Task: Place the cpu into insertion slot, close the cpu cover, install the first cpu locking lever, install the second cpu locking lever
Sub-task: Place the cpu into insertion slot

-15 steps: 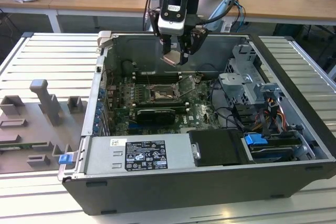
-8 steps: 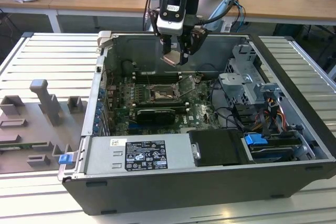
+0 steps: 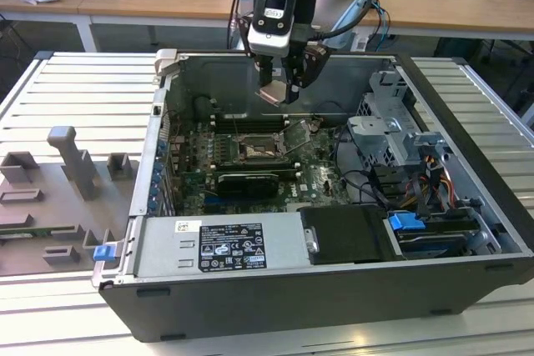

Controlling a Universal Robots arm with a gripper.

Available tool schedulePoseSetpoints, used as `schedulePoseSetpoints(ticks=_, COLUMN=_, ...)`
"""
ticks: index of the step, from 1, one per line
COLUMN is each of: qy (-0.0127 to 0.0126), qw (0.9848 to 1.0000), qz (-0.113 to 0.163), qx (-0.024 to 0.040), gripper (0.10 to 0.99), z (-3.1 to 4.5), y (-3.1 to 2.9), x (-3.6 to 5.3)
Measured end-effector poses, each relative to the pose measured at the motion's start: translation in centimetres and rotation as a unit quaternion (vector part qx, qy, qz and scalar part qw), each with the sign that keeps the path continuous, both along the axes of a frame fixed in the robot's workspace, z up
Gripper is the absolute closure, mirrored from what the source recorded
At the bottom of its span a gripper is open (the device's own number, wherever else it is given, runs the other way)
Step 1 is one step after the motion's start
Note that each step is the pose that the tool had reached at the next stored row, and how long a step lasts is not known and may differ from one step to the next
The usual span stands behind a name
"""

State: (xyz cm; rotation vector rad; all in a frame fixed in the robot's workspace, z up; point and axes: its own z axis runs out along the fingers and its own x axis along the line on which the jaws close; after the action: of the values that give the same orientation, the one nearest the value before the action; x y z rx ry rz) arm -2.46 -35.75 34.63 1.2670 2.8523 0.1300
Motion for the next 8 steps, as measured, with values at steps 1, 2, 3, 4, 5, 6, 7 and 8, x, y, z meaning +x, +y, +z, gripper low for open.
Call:
schedulePoseSetpoints(ticks=1, qy=0.0000, qw=1.0000, qz=-0.001, qx=0.0000, gripper=0.545, z=0.00, y=0.00, x=0.00)
schedulePoseSetpoints(ticks=2, qy=0.0000, qw=1.0000, qz=-0.001, qx=0.0000, gripper=0.545, z=-0.01, y=0.00, x=0.00)
schedulePoseSetpoints(ticks=3, qy=0.0000, qw=1.0000, qz=-0.002, qx=0.0000, gripper=0.545, z=-0.02, y=0.00, x=0.00)
schedulePoseSetpoints(ticks=4, qy=0.0000, qw=1.0000, qz=-0.003, qx=0.0000, gripper=0.545, z=-0.02, y=0.00, x=0.00)
schedulePoseSetpoints(ticks=5, qy=0.0000, qw=1.0000, qz=-0.004, qx=0.0000, gripper=0.545, z=-0.03, y=0.00, x=0.00)
schedulePoseSetpoints(ticks=6, qy=0.0000, qw=1.0000, qz=-0.006, qx=0.0000, gripper=0.545, z=-0.04, y=0.00, x=0.00)
schedulePoseSetpoints(ticks=7, qy=0.0000, qw=1.0000, qz=-0.007, qx=0.0000, gripper=0.545, z=-0.05, y=0.00, x=0.00)
schedulePoseSetpoints(ticks=8, qy=0.0000, qw=1.0000, qz=-0.008, qx=0.0000, gripper=0.545, z=-0.06, y=0.00, x=0.00)
